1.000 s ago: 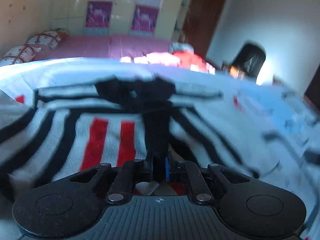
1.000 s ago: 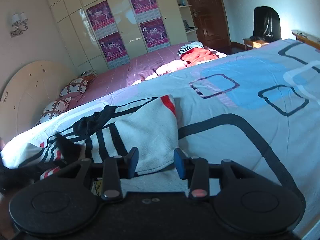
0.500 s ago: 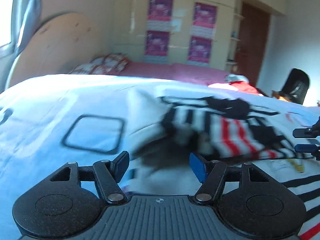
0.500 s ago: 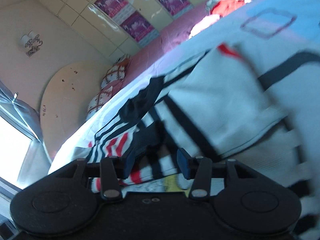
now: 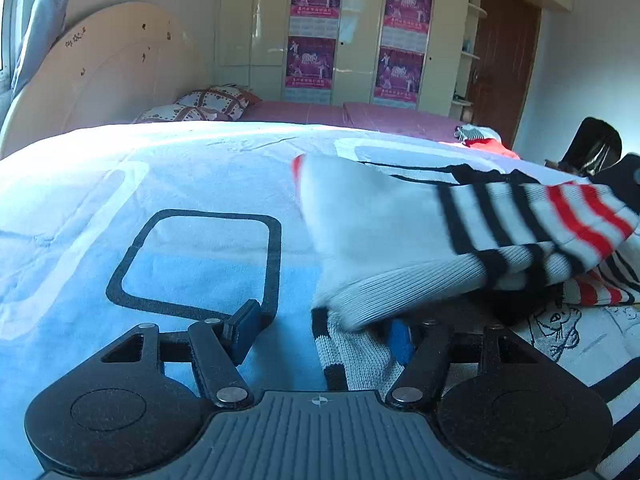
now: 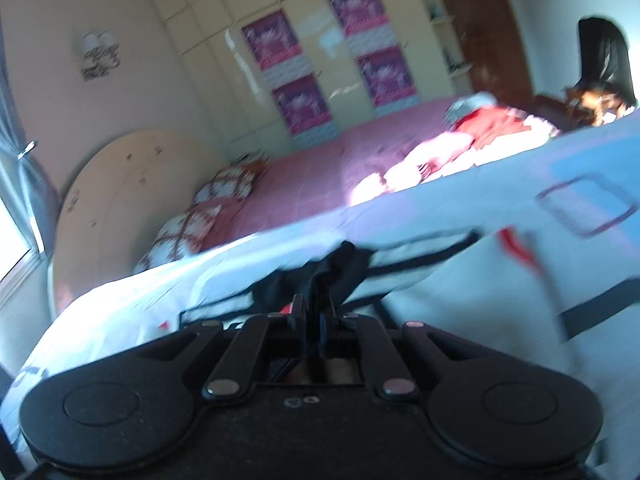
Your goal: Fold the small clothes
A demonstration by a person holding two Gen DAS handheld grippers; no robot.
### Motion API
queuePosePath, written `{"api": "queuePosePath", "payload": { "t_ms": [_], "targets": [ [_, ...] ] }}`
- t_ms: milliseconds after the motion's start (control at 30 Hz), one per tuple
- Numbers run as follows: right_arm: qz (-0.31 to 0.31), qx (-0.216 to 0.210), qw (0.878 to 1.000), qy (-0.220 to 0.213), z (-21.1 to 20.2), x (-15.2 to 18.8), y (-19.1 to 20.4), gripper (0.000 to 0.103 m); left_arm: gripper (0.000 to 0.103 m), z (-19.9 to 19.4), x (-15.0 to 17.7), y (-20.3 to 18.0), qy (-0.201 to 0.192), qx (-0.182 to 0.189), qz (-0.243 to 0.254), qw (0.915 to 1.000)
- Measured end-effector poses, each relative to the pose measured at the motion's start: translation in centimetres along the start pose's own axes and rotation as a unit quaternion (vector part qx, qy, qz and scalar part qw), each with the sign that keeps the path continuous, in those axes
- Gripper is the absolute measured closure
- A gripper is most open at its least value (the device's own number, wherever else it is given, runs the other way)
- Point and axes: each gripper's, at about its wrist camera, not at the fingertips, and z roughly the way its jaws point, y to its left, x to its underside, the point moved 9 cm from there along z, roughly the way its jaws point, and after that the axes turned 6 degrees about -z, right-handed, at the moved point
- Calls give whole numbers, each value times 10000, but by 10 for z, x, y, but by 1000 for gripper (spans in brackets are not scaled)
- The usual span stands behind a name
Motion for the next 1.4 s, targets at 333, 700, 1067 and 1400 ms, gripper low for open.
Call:
{"api": "queuePosePath", "payload": {
  "t_ms": [333, 700, 1067, 1400],
  "targets": [
    [96, 244, 9975, 655, 14, 47, -30, 96, 43, -1, 0, 7, 11, 176, -280, 9995],
    [235, 192, 9959, 855, 18, 79, -46, 97, 43, 0, -2, 12, 147, 318, -339, 9988],
    [-724, 112, 9963, 446, 3, 40, -31, 83, 43, -34, -57, -34, -278, 1313, -42, 9910],
    [-1328, 441, 9879, 669, 31, 58, -24, 80, 42, 25, -55, -73, 43, 1520, 144, 9883]
  ]
}}
